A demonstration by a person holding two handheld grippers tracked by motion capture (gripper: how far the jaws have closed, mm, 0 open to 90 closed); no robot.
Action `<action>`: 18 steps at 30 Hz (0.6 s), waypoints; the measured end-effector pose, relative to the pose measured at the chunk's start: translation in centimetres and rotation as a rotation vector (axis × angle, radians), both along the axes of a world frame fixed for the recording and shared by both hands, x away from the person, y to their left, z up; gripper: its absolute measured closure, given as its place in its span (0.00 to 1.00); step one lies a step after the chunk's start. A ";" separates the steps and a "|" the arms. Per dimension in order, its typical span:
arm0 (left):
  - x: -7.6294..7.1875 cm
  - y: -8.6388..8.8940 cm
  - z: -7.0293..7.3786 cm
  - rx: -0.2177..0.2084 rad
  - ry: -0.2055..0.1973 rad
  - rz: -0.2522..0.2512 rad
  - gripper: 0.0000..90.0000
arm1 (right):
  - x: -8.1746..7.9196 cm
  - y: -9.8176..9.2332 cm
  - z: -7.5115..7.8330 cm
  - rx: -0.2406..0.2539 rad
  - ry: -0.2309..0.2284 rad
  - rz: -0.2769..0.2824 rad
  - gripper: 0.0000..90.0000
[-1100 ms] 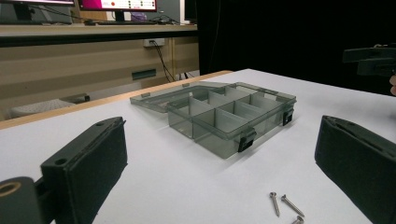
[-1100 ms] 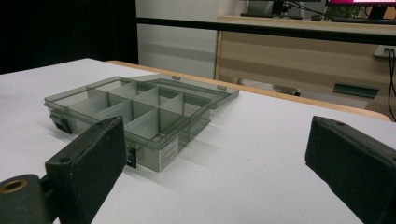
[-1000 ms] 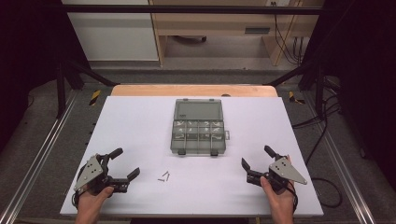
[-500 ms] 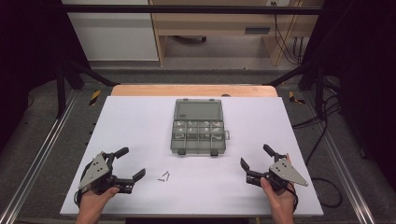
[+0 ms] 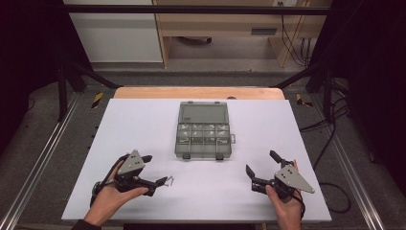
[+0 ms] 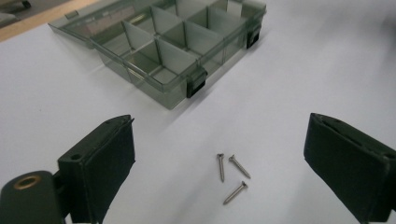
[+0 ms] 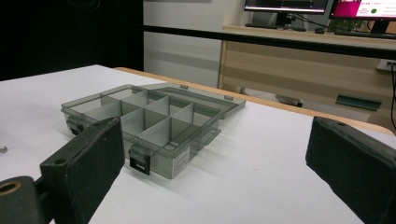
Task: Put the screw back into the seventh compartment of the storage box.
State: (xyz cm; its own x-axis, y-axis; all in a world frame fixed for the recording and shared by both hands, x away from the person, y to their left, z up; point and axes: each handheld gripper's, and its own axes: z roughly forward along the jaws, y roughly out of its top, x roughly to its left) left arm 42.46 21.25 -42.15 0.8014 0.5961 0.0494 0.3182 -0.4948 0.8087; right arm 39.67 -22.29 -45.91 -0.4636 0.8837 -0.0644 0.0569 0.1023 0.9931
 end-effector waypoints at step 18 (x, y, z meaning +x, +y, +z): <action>3.2 -3.2 -1.7 0.245 0.236 -0.001 0.33 | -0.1 -0.1 -0.1 -0.011 0.003 -0.012 0.05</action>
State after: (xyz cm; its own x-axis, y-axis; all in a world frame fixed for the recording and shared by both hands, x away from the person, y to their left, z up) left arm 45.64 18.07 -43.87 0.8081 0.5890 0.0036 0.4824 -0.6654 0.5697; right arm 39.60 -22.42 -46.01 -0.4532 0.8885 -0.0725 0.0613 0.1122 0.9918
